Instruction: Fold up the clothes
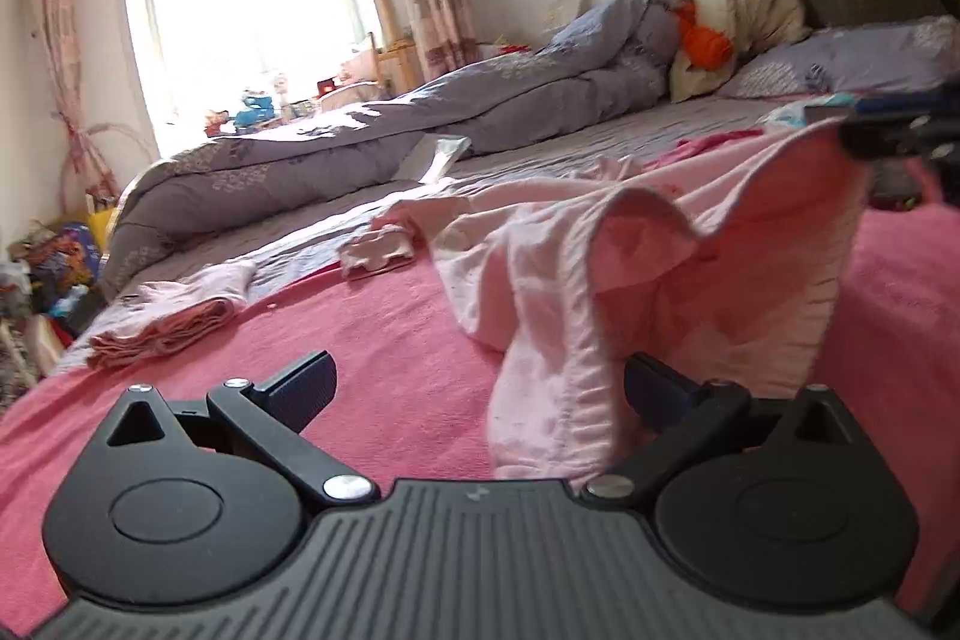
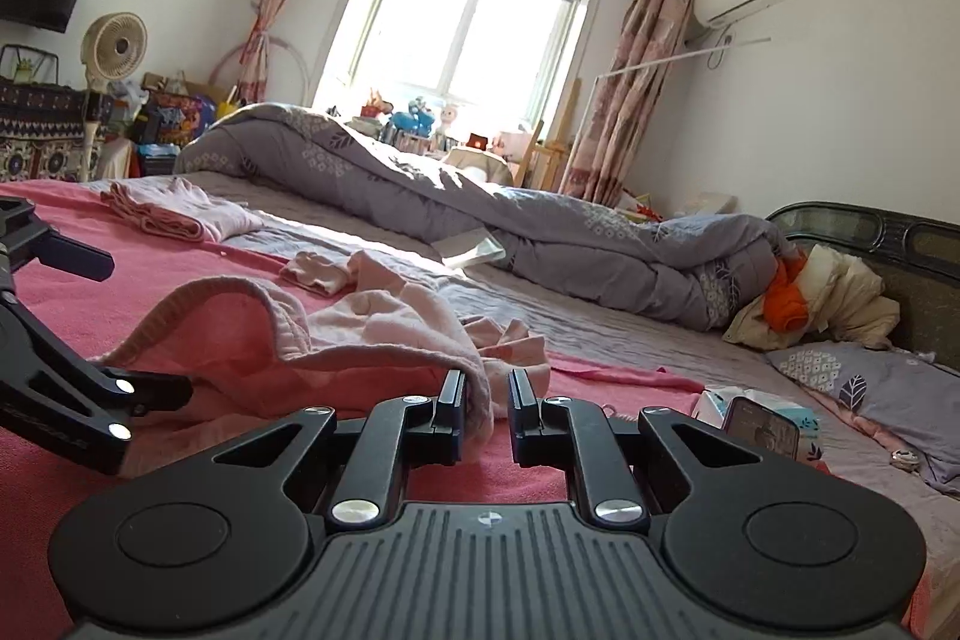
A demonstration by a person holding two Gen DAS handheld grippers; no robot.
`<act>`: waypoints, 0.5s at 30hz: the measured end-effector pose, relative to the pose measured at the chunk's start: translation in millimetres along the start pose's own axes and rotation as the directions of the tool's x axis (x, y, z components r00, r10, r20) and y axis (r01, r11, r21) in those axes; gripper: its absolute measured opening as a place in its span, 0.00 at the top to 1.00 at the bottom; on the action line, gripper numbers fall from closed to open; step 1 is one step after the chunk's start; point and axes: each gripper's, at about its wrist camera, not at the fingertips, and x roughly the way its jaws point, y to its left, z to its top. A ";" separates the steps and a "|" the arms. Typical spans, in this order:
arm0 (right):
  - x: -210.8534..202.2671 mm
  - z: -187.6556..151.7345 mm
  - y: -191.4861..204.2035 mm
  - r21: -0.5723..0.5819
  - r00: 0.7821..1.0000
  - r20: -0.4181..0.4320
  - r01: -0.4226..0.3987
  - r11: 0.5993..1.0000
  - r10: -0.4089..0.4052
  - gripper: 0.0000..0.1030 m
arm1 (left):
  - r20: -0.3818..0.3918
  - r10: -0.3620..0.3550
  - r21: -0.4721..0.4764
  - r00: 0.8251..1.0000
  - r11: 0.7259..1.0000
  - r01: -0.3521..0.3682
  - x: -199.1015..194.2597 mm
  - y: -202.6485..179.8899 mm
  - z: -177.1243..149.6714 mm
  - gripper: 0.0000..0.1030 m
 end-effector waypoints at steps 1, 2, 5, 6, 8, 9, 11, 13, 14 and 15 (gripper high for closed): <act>-4.0 0.8 -2.5 -0.002 1.000 0.009 0.005 1.000 -0.005 0.86 | -0.026 0.059 -0.007 0.998 0.998 -0.059 9.9 1.8 0.9 0.00; -8.8 3.0 -7.2 -0.006 1.000 0.009 0.011 1.000 -0.011 0.86 | -0.053 0.118 -0.013 0.992 0.993 -0.119 19.7 3.6 1.9 0.00; -5.1 -1.9 -6.8 0.042 0.999 -0.020 -0.041 0.998 0.042 0.85 | -0.128 0.104 -0.177 0.986 0.976 -0.125 29.7 32.2 2.7 0.00; -3.8 -4.6 -5.0 0.065 0.997 -0.032 -0.071 0.995 0.073 0.84 | -0.128 0.089 -0.228 0.988 0.967 -0.116 27.9 41.1 1.9 0.00; -1.4 -10.0 0.6 0.102 0.990 -0.051 -0.124 0.987 0.130 0.69 | -0.122 0.092 -0.295 0.988 0.947 -0.125 22.2 57.6 -1.6 0.00; -1.0 -12.9 9.2 0.094 0.988 -0.053 -0.143 0.985 0.148 0.60 | -0.123 0.124 -0.306 0.985 0.939 -0.157 18.0 62.9 -2.7 0.00; 1.2 -17.5 30.4 0.034 0.989 -0.068 -0.132 0.991 0.134 0.40 | -0.116 0.165 -0.318 0.979 0.928 -0.194 9.6 70.9 -4.3 0.00; 11.9 -21.6 44.4 -0.020 0.993 -0.101 -0.064 0.998 0.062 0.41 | -0.098 0.158 -0.326 0.983 0.928 -0.181 1.1 78.1 -5.5 0.00; 20.9 -24.4 49.4 -0.034 0.992 -0.124 -0.037 0.999 0.033 0.45 | -0.085 0.138 -0.321 0.987 0.934 -0.158 -2.7 79.3 -4.9 0.00; 31.3 -26.1 49.7 -0.017 0.988 -0.148 -0.035 0.999 0.032 0.53 | -0.072 0.117 -0.316 0.990 0.939 -0.134 -6.5 80.5 -4.3 0.00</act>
